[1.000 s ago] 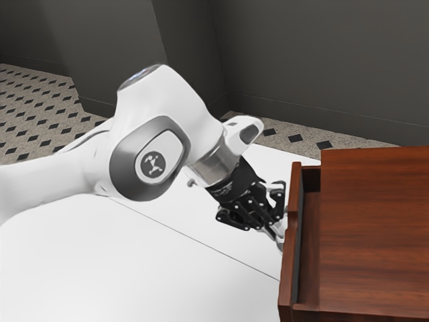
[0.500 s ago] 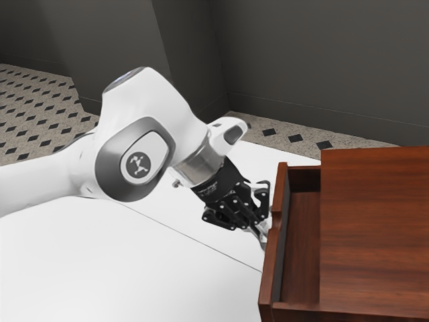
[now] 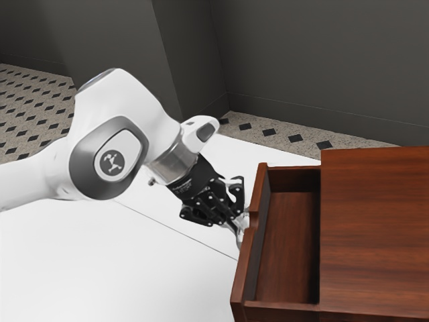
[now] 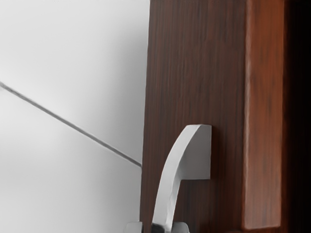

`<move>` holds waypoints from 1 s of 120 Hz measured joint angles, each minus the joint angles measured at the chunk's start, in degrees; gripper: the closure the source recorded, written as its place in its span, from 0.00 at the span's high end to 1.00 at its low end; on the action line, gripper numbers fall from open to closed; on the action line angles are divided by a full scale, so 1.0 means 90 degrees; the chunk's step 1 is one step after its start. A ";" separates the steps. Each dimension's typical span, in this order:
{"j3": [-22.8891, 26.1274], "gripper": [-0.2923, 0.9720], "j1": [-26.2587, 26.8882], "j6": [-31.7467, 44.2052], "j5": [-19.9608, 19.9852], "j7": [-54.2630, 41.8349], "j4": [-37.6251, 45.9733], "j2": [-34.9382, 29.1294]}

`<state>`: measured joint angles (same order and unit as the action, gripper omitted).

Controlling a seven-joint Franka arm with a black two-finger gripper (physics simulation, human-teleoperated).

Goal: Pull the drawer handle with one arm to open the drawer

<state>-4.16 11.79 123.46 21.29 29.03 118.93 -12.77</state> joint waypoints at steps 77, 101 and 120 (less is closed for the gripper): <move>-0.0474 0.19 -0.0002 -0.0091 -0.0023 -0.0164 0.0504 -0.0536; -0.0691 0.19 -0.0002 -0.0130 -0.0032 -0.0216 0.0636 -0.0725; -0.1331 0.39 0.0003 -0.0504 -0.0061 -0.0265 0.0032 -0.1051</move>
<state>-16.14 11.82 118.92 20.74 26.65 119.22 -22.23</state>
